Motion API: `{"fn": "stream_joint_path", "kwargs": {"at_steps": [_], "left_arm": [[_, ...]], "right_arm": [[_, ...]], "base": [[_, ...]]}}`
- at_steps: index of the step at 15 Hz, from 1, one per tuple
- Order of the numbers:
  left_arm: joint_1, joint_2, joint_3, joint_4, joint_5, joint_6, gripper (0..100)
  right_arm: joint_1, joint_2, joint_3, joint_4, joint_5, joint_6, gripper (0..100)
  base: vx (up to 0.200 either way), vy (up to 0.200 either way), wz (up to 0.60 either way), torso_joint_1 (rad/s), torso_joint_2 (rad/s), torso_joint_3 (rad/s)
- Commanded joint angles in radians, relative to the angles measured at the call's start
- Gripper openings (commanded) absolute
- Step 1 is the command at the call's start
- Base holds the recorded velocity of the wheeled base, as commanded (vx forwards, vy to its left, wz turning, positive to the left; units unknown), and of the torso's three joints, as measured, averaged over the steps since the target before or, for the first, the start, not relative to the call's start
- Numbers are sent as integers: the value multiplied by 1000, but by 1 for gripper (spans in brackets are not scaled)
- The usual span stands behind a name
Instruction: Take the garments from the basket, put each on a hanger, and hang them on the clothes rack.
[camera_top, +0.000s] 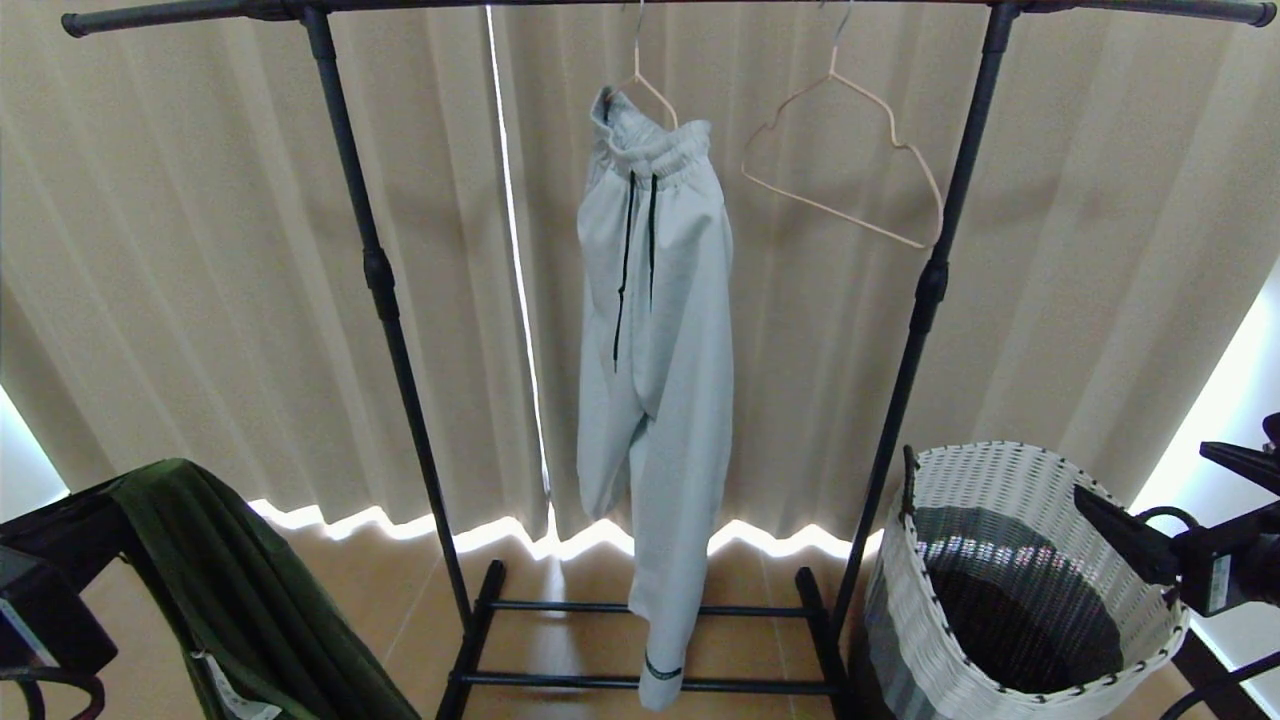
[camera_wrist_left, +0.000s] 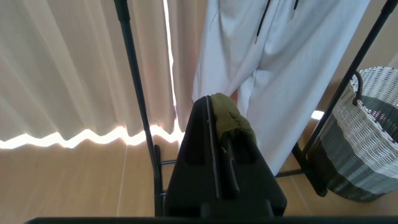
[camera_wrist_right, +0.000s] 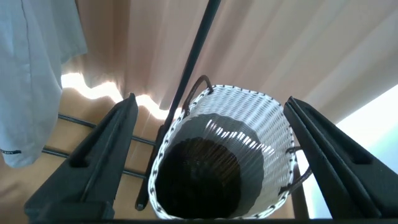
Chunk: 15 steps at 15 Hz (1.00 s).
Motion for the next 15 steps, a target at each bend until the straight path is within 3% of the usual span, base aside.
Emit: {"fn": "stream_joint_path", "kwargs": {"at_steps": [1,5,8,15], "left_arm": [[0,3,0,0,0,-1,0],[0,3,0,0,0,-1,0],[0,3,0,0,0,-1,0],[0,-8,-2,-4,0,-1,0]], "right_arm": [[-2,1,3,-2,1,9,100],[-2,-1,3,-8,1,40,100],[-2,13,19,-88,2,43,100],[-2,7,22,-89,1,43,100]], "base": [[0,0,0,0,0,0],[0,0,0,0,0,0],[0,0,0,0,0,0],[0,0,0,0,0,0]]}}
